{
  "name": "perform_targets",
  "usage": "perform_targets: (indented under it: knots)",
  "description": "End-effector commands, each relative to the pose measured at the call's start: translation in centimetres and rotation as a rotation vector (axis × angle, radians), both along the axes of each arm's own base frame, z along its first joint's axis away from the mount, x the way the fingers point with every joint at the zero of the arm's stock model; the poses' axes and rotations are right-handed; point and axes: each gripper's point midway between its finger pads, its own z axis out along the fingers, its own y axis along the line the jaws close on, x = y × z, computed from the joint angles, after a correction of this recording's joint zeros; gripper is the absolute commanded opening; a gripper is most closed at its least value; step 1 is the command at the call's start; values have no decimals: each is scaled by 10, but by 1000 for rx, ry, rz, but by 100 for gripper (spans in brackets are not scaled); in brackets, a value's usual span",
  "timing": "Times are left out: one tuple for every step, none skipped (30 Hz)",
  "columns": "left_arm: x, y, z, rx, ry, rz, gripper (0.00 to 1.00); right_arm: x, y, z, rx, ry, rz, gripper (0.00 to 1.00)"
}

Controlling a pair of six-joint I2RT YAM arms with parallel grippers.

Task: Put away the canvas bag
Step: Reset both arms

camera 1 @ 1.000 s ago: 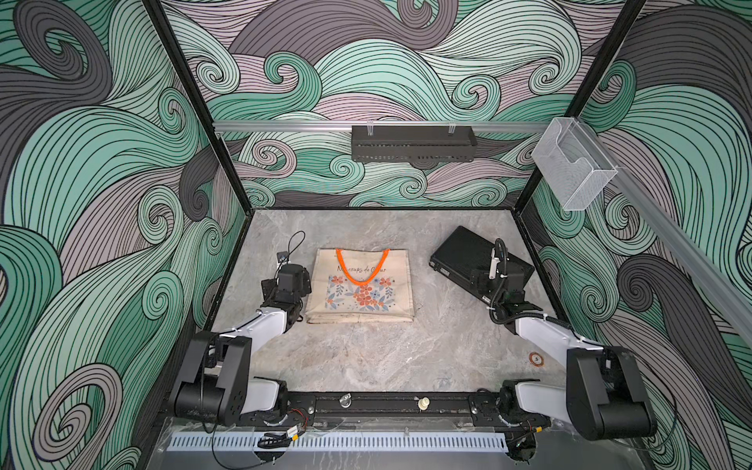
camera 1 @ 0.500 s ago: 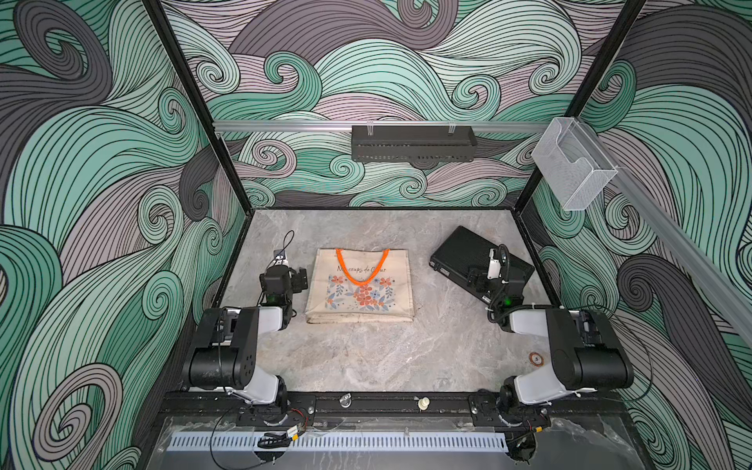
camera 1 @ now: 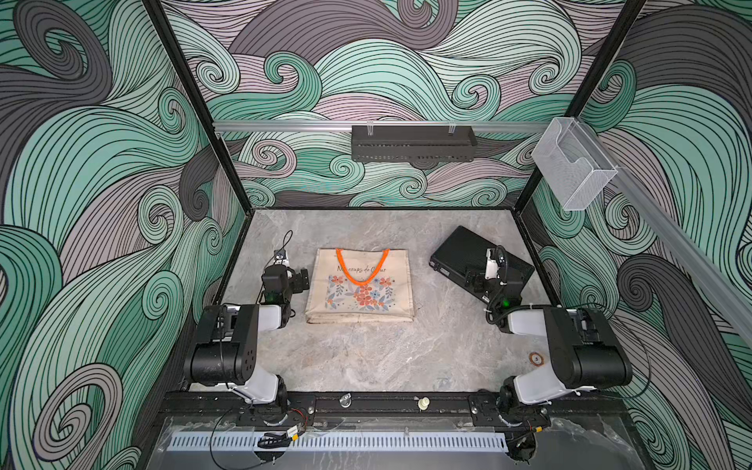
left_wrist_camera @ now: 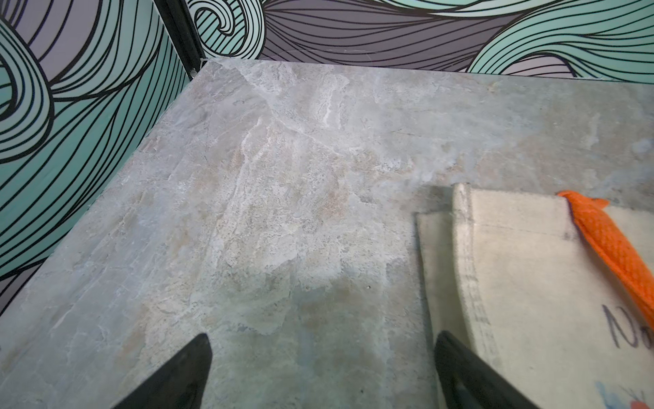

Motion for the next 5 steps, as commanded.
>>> perform_targets:
  knots:
    - [6, 0, 11, -15, -23, -4, 99, 3, -2, 0, -18, 1, -5, 100]
    - [6, 0, 11, -15, -24, -5, 99, 3, -1, 1, -18, -6, -3, 100]
    - [6, 0, 10, -15, -21, -4, 99, 1, -1, 2, -19, -10, 0, 100]
    - [6, 0, 11, -15, -25, -3, 99, 0, -1, 4, -20, -15, 1, 100]
    - [6, 0, 11, -15, -23, -4, 99, 0, -1, 4, -20, -20, 2, 100]
